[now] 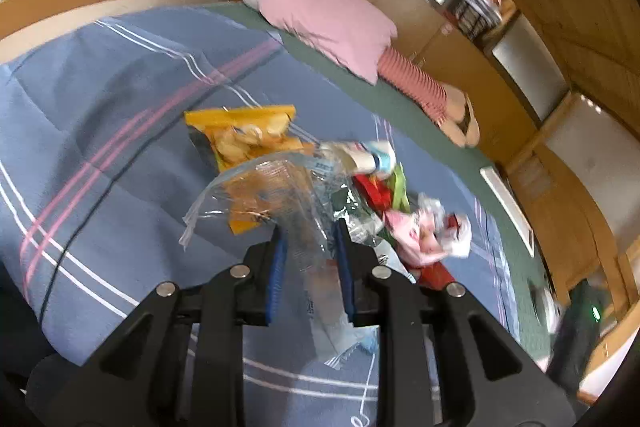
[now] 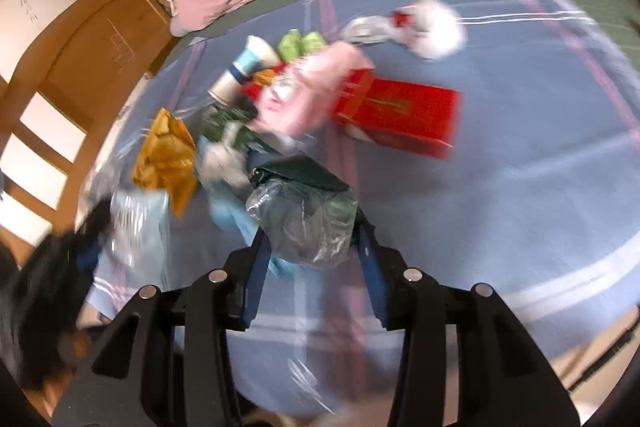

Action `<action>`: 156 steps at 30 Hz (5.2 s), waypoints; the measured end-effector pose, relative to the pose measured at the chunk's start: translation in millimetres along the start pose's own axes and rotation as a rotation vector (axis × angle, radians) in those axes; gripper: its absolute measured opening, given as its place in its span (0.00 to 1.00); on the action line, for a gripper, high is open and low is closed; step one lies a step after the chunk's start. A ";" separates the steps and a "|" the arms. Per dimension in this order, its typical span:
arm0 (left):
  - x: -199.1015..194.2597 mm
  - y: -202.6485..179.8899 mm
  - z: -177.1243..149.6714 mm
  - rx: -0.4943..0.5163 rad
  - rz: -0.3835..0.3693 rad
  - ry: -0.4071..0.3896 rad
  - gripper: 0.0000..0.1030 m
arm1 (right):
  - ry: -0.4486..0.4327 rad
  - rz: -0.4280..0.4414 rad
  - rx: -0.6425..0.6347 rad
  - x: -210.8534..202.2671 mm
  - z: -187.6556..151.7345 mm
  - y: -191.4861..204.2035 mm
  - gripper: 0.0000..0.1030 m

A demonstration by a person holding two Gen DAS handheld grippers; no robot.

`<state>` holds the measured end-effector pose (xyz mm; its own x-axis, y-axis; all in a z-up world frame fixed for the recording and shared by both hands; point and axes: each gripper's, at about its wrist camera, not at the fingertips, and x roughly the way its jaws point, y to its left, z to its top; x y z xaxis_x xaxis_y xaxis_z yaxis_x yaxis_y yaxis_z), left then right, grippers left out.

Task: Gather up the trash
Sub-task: 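Grasp the dark green and clear plastic bag with the right gripper while the left holds its bag, then drop both plastic bags into the white trash bag with both grippers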

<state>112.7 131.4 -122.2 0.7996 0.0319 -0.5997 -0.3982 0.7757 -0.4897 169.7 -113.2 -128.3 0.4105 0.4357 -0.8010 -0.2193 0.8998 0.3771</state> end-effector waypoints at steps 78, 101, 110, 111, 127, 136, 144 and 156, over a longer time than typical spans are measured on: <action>20.1 -22.8 -15.9 0.148 -0.012 0.122 0.22 | -0.047 -0.120 0.028 -20.9 -57.6 -20.9 0.43; 11.8 -23.8 -13.9 0.147 -0.021 0.099 0.22 | -0.172 -0.043 -0.125 -95.3 -45.5 12.4 0.43; -7.2 -17.2 -12.6 0.071 -0.323 0.127 0.21 | -0.056 -0.081 -0.281 -139.5 -102.8 -3.5 0.43; -8.9 -18.7 -13.0 0.075 -0.349 0.129 0.21 | -0.012 -0.082 -0.272 -134.4 -111.7 -11.0 0.43; -38.4 -103.7 -84.0 0.542 -0.922 0.493 0.21 | -0.365 -0.054 0.158 -212.4 -97.3 -97.3 0.72; -32.6 -142.5 -149.8 0.845 -0.846 0.739 0.84 | -0.397 -0.092 0.282 -217.2 -86.9 -121.4 0.78; 10.7 -77.3 -69.0 0.343 -0.480 0.469 0.84 | -0.336 -0.067 0.254 -195.4 -88.7 -109.6 0.78; 4.5 -22.9 -19.4 0.072 0.083 0.089 0.95 | -0.163 -0.148 0.225 -124.4 -56.3 -84.1 0.78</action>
<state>116.7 101.5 -126.0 0.7209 0.0447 -0.6915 -0.4255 0.8162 -0.3908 87.3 -244.3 -86.6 0.5639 0.2814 -0.7764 0.0467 0.9278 0.3702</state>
